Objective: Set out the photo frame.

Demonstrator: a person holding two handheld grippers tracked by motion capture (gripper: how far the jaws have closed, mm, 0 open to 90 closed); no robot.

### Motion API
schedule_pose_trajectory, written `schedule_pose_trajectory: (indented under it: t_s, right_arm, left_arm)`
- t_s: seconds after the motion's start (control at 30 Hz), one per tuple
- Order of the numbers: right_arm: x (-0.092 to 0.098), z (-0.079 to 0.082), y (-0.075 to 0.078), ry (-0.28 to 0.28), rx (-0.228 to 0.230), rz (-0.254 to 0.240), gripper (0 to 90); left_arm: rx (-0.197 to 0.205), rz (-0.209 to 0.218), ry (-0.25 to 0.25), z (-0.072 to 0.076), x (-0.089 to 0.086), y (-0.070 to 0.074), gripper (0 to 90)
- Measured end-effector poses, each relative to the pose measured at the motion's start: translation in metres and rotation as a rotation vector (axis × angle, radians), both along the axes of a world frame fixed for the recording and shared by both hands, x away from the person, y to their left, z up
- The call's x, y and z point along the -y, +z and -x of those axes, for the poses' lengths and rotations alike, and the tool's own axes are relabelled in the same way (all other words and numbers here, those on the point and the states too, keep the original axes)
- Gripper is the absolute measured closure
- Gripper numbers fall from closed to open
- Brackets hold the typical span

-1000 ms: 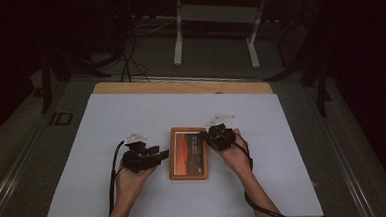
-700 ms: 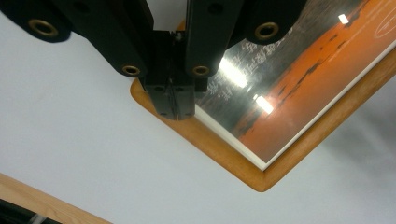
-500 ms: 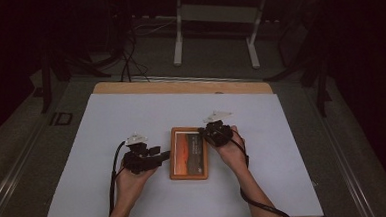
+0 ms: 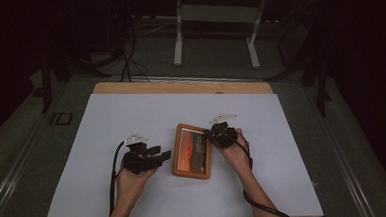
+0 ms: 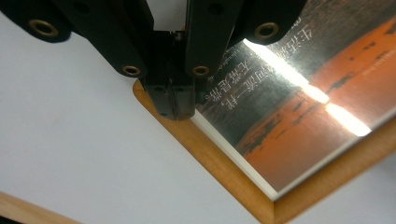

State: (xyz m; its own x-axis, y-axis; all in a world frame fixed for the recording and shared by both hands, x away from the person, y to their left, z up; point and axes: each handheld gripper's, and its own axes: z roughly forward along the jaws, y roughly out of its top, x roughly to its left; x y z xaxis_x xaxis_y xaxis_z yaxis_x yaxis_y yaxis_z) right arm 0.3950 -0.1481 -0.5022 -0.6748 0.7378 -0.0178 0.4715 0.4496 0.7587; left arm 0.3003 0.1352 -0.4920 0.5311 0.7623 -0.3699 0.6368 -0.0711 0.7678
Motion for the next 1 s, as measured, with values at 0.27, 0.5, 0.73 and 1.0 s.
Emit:
schedule_pose_trajectory:
  t_s: [0.27,0.5,0.73,1.0]
  right_arm:
    - [0.006,-0.003,-0.008,-0.024,-0.022,-0.001,90.0]
    - [0.010,-0.005,-0.014,-0.039,-0.051,-0.020,90.0]
    - [0.011,-0.005,-0.014,-0.038,-0.054,-0.017,90.0]
    - [0.011,-0.005,-0.015,-0.040,-0.051,-0.021,90.0]
  left_arm:
    - [-0.004,0.016,-0.018,0.003,0.005,0.003,45.1]
    - [-0.007,0.015,-0.052,0.007,0.016,0.002,41.5]
    - [-0.010,0.028,-0.087,0.009,0.032,0.000,36.2]
    - [-0.059,0.021,-0.103,0.002,0.048,-0.010,35.9]
